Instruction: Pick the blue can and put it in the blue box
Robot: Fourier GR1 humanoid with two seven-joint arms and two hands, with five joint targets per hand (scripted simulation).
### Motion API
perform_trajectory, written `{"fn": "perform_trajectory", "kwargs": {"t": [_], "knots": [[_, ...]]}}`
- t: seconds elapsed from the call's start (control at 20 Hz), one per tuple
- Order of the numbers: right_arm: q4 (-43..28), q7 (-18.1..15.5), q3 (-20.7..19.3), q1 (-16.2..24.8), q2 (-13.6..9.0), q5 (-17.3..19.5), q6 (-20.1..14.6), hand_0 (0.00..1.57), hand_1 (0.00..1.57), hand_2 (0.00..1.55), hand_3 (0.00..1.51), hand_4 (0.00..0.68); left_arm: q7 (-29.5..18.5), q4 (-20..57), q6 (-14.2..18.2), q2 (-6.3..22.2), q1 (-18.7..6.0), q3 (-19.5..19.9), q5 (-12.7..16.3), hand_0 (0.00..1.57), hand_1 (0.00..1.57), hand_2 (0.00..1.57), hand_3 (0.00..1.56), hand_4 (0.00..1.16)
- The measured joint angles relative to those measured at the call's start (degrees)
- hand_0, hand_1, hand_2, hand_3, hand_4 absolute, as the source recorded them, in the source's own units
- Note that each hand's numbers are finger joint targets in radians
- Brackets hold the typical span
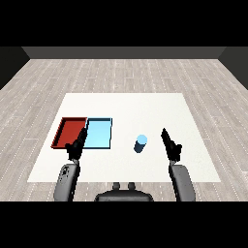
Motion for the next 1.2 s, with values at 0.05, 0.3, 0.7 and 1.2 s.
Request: {"fn": "perform_trajectory", "kwargs": {"t": [0.05,0.3,0.7,1.2], "knots": [[-0.06,-0.02,-0.26,-0.01,0.07,0.05,0.14,0.00,0.00,0.00,0.00,0.000,-0.03,0.06,-0.13,0.02,-0.01,-0.03,-0.37,0.00,0.00,0.00,0.00,0.00],[-0.67,-0.19,-2.22,-0.39,-0.01,-0.06,0.78,0.00,0.00,0.00,0.00,0.000,-0.23,-0.13,-0.66,-0.13,0.53,-0.13,-1.69,0.00,0.00,0.00,0.00,0.00],[-4.18,-12.19,-4.46,0.62,1.62,-10.03,8.74,0.00,0.00,0.00,0.00,0.000,-18.34,-3.67,-2.73,-3.49,0.21,2.00,3.95,0.00,0.00,0.00,0.00,0.00],[-2.33,-14.88,-6.21,-0.33,1.61,-11.75,10.94,0.00,0.00,0.00,0.00,0.000,-25.58,-1.16,-4.80,-3.57,1.23,2.53,6.19,0.00,0.00,0.00,0.00,0.00]]}}
